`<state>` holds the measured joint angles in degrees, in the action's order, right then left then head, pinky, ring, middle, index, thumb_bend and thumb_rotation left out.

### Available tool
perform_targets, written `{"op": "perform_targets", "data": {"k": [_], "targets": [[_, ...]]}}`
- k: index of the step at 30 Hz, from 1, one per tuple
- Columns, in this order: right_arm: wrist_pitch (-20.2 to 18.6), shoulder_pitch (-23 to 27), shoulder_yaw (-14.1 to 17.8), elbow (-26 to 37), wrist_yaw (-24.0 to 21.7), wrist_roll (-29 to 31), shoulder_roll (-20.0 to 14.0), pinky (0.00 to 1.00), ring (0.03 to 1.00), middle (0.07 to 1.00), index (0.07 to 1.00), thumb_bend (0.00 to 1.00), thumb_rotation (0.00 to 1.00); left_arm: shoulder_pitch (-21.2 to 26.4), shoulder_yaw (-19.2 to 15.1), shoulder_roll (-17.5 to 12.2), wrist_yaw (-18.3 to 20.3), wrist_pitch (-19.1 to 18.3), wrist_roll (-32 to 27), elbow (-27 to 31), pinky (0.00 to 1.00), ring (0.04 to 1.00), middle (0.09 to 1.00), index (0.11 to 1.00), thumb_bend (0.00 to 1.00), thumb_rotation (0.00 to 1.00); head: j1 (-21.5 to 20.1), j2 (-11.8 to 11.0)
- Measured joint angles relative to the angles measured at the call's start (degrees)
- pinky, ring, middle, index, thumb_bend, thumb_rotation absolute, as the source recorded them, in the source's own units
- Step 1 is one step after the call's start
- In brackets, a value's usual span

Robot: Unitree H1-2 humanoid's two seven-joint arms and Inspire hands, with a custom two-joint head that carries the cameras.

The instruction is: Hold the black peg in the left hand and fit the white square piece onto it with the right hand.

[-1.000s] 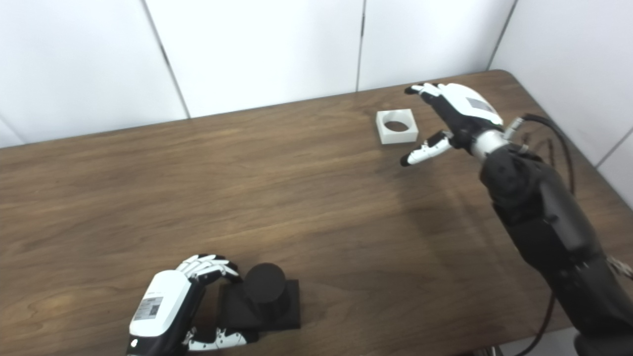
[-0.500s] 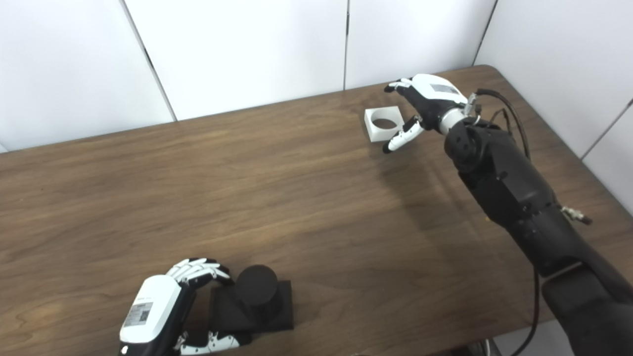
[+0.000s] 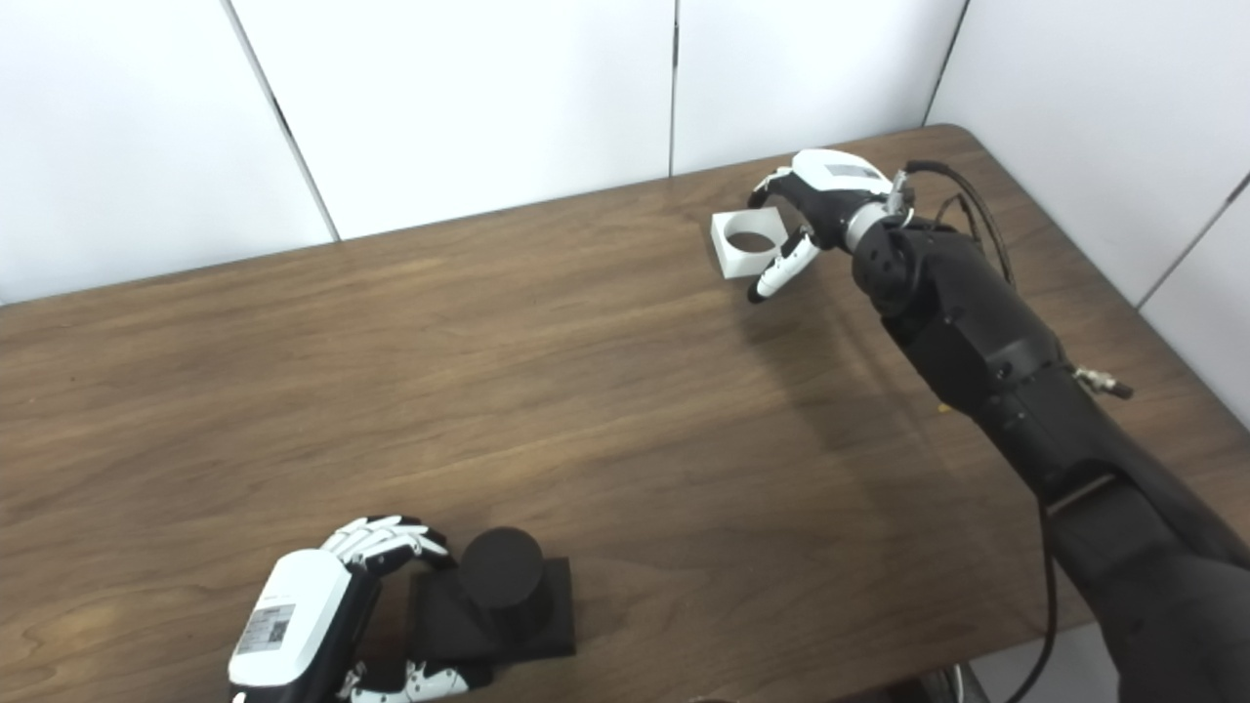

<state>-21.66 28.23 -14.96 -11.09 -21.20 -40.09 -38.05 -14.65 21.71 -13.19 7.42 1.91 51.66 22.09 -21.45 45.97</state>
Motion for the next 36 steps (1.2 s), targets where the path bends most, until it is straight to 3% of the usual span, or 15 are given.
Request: {"op": "perform_targets", "data": {"k": [12, 36], "targets": [[0.1, 2.3, -1.1, -3.7, 0.3, -0.7, 0.0, 0.9, 0.988, 0.943, 0.804, 0.82, 0.28, -0.3, 0.1, 0.6, 1.3, -1.4, 1.0, 1.1, 0.85, 0.794, 0.729, 0.482, 0.52, 0.05, 0.4, 0.2], [0.6, 2.3, -0.6, -0.9, -2.0, 1.1, 0.0, 0.86, 0.965, 0.924, 0.807, 0.84, 0.29, -0.5, 0.1, 1.4, 1.9, -1.5, 1.8, 1.6, 0.85, 0.796, 0.732, 0.482, 0.52, 0.05, 1.7, 0.3]]}}
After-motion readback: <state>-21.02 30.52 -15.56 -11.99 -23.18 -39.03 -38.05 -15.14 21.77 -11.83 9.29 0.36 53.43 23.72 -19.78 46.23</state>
